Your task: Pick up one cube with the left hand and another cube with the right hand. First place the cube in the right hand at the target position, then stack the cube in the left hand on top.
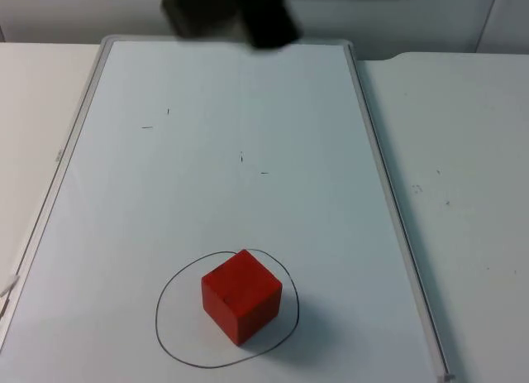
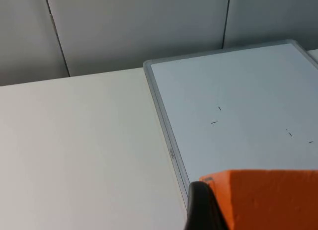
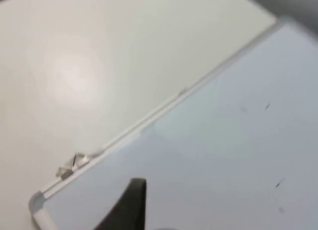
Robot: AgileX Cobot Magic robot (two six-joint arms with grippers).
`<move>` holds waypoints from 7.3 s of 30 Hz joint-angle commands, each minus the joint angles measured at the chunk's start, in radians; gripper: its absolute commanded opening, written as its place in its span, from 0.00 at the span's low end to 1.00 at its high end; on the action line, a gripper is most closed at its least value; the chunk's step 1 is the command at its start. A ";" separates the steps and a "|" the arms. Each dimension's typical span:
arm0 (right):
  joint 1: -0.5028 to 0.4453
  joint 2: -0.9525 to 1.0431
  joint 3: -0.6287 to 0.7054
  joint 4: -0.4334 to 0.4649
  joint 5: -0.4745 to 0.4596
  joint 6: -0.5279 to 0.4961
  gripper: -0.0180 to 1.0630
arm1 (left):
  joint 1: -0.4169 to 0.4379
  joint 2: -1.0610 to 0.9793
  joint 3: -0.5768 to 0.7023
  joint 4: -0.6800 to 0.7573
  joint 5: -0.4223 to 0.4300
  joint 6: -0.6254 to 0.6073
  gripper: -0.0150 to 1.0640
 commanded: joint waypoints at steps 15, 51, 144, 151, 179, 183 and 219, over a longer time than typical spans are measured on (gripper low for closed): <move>0.004 -0.558 0.270 -0.003 0.136 -0.123 0.99 | -0.007 -0.007 0.001 0.012 -0.009 0.001 0.03; 0.004 -0.845 0.360 0.000 0.181 -0.130 0.99 | -0.082 0.718 -0.351 -0.655 0.081 0.602 0.03; 0.004 -0.845 0.360 -0.038 0.208 -0.130 0.99 | -0.532 1.368 -0.199 -0.732 -0.571 0.603 0.01; 0.004 -0.845 0.360 -0.044 0.208 -0.130 0.99 | -0.532 1.367 -0.199 -0.732 -0.564 0.603 0.01; 0.004 -0.845 0.360 -0.035 0.208 -0.130 0.99 | -0.532 1.161 -0.301 -0.733 -0.337 0.596 0.99; 0.004 -0.845 0.360 -0.033 0.208 -0.130 0.99 | -0.532 1.053 -0.384 -0.683 -0.213 0.596 0.99; 0.004 -0.845 0.360 -0.067 0.246 -0.130 0.99 | -0.532 -0.108 -0.100 0.012 0.346 0.036 0.99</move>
